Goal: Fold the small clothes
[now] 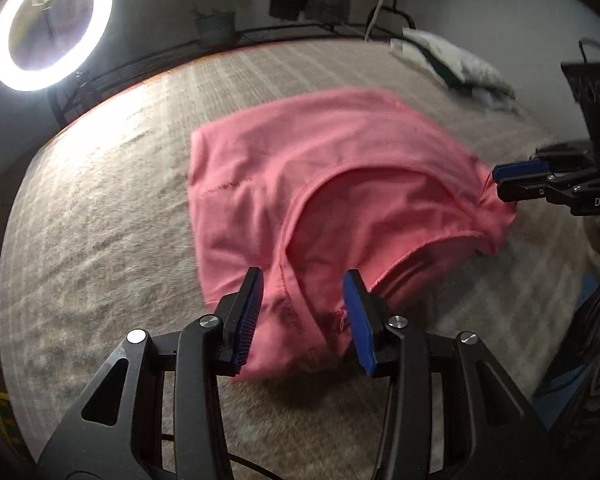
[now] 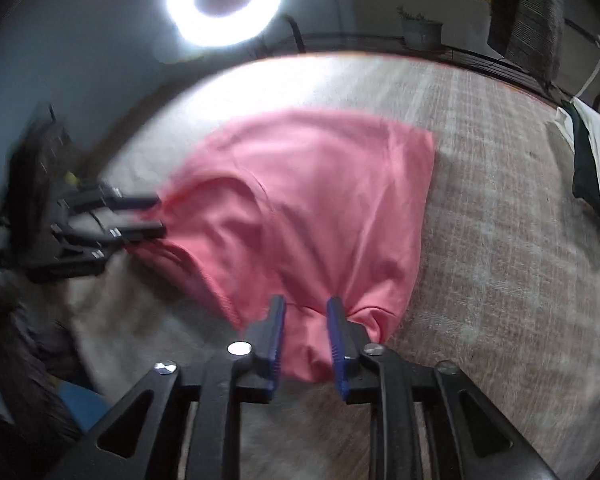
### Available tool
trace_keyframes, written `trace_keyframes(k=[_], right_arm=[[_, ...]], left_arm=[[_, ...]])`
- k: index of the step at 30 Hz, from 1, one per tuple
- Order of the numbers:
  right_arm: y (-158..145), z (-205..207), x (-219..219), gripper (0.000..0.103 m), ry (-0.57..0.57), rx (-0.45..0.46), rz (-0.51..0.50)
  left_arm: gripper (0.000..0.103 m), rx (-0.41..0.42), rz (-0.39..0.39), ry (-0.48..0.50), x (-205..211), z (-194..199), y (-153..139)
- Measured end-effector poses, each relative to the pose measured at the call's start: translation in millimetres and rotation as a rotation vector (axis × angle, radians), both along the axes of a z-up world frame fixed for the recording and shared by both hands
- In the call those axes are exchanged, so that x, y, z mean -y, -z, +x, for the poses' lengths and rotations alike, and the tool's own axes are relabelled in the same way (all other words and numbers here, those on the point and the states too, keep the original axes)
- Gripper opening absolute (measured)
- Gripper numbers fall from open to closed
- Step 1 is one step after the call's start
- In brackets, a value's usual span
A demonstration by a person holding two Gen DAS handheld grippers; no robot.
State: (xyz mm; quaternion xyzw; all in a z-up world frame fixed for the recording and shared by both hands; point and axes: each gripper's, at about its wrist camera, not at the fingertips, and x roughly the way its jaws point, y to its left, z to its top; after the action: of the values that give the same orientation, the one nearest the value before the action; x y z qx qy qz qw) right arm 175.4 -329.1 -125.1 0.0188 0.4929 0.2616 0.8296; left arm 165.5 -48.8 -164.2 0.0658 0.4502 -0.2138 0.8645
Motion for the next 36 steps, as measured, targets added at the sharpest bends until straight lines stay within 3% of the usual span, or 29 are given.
trace_keyframes(k=[1, 2, 6, 9, 11, 16, 22, 25, 28, 32, 36], right_arm=[[-3, 1, 5, 0.035, 0.017, -0.001, 0.035], [-7, 4, 15, 0.035, 0.046, -0.009, 0.083], [0, 27, 39, 0.039, 0.163, -0.049, 0.165], [16, 44, 54, 0.041, 0.216, -0.125, 0.253], [27, 53, 59, 0.042, 0.243, -0.169, 0.295], [53, 72, 67, 0.040, 0.294, -0.265, 0.394], [75, 88, 60, 0.033, 0.324, -0.331, 0.501], [77, 91, 51, 0.033, 0.345, -0.339, 0.518], [70, 98, 54, 0.033, 0.392, -0.334, 0.506], [56, 96, 68, 0.051, 0.409, -0.291, 0.433], [68, 98, 75, 0.043, 0.376, -0.342, 0.494]], left_arm=[[0.062, 0.001, -0.045, -0.034, -11, 1, -8], [0.066, 0.000, -0.085, -0.068, -21, 4, -13], [0.066, -0.079, -0.211, -0.229, -63, 33, -11], [0.066, -0.206, -0.347, -0.325, -91, 54, 9], [0.066, -0.276, -0.397, -0.353, -97, 63, 22], [0.066, -0.359, -0.445, -0.333, -83, 70, 42], [0.066, -0.364, -0.502, -0.335, -67, 86, 43], [0.065, -0.384, -0.526, -0.328, -59, 96, 44], [0.059, -0.378, -0.497, -0.333, -50, 102, 43], [0.053, -0.387, -0.503, -0.331, -53, 105, 44], [0.051, -0.397, -0.521, -0.330, -64, 104, 46]])
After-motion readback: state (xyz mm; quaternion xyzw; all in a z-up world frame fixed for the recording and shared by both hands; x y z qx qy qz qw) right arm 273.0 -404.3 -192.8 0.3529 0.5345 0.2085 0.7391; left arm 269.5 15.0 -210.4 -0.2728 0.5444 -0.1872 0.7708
